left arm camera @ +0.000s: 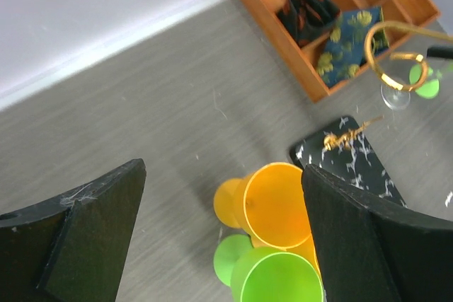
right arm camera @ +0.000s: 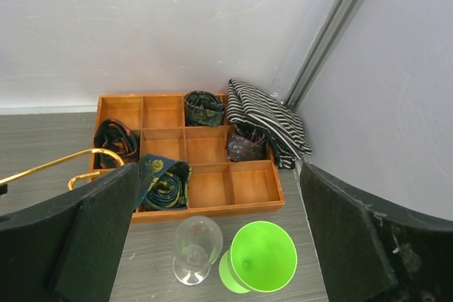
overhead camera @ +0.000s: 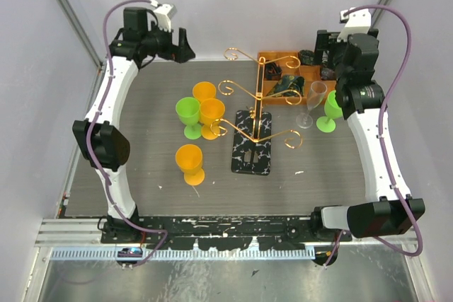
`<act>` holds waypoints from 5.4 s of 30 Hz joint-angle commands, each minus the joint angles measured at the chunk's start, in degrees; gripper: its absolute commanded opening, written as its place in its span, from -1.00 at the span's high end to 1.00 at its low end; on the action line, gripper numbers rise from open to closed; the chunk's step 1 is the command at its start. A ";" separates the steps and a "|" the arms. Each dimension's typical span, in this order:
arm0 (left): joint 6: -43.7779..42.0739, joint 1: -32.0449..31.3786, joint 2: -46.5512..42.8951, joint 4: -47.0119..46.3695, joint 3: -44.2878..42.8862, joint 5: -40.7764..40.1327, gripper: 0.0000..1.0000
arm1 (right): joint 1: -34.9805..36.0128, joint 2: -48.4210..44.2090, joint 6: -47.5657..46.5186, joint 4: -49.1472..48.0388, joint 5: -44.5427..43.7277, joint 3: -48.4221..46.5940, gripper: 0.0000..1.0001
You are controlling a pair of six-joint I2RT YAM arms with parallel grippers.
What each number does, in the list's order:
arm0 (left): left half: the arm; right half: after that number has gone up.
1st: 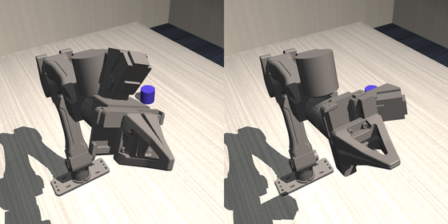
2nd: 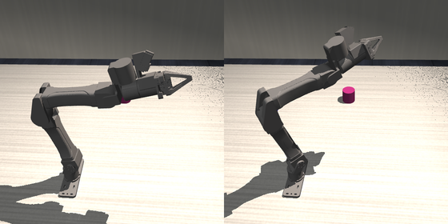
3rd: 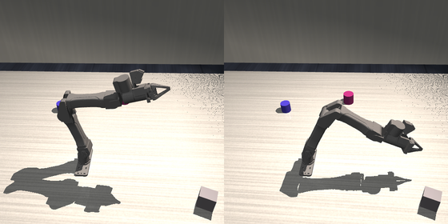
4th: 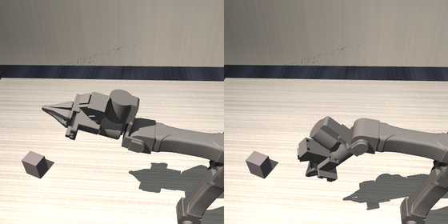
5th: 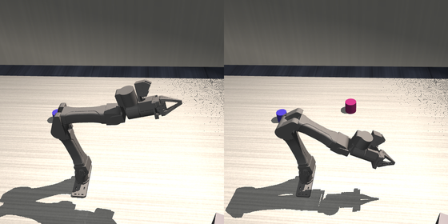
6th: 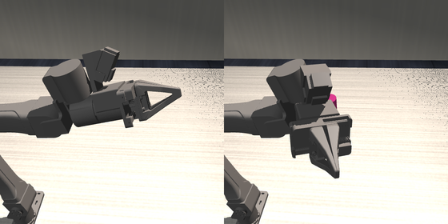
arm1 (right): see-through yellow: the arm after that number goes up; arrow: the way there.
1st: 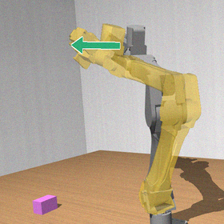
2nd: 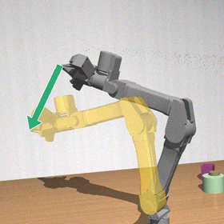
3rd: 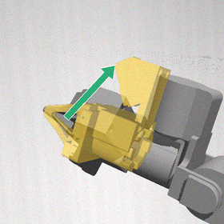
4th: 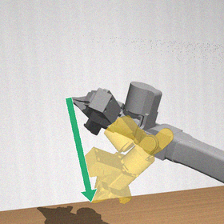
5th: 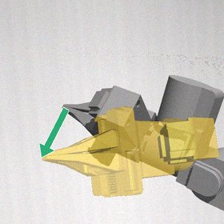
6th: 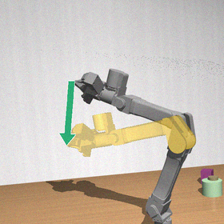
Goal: Place the wine glass upside down on the wine glass rack
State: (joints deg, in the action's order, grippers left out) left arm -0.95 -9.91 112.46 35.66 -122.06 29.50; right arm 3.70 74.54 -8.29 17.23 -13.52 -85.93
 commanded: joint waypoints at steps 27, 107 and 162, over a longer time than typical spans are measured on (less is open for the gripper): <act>-7.82 -5.80 5.97 16.11 3.21 -2.83 -0.15 | 0.33 -1.05 3.78 2.31 1.53 0.09 -0.98; 1.48 -2.01 -22.35 -67.37 30.42 -16.75 1.00 | 0.49 3.51 47.79 -8.43 34.90 -5.16 -0.85; -23.98 -25.77 -16.92 -106.79 43.77 -29.22 1.00 | 14.61 35.01 82.39 -64.02 38.24 -20.18 -0.24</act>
State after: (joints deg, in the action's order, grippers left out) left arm -25.26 -35.22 97.54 -68.23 -78.39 0.12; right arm 18.15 109.67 75.26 -43.83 25.56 -103.66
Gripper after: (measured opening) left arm 0.019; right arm 0.666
